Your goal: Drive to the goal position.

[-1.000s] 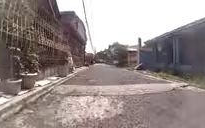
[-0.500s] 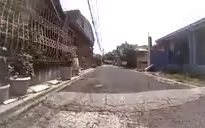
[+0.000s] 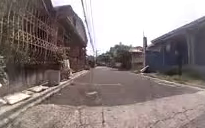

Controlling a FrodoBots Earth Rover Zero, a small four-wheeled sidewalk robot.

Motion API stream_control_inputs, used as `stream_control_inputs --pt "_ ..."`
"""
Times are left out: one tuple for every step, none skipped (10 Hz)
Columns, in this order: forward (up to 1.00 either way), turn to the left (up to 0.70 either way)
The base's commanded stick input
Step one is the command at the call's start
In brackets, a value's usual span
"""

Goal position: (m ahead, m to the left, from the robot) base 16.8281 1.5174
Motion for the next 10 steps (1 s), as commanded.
stream_control_inputs --pt "1.0 -0.27" --pt "1.0 -0.1" --pt "1.0 0.0" --pt "1.0 0.0" --pt "1.0 0.0" --pt "1.0 0.0" --pt "1.0 0.0" --pt "1.0 0.0" --pt "1.0 0.0" --pt "1.0 0.0"
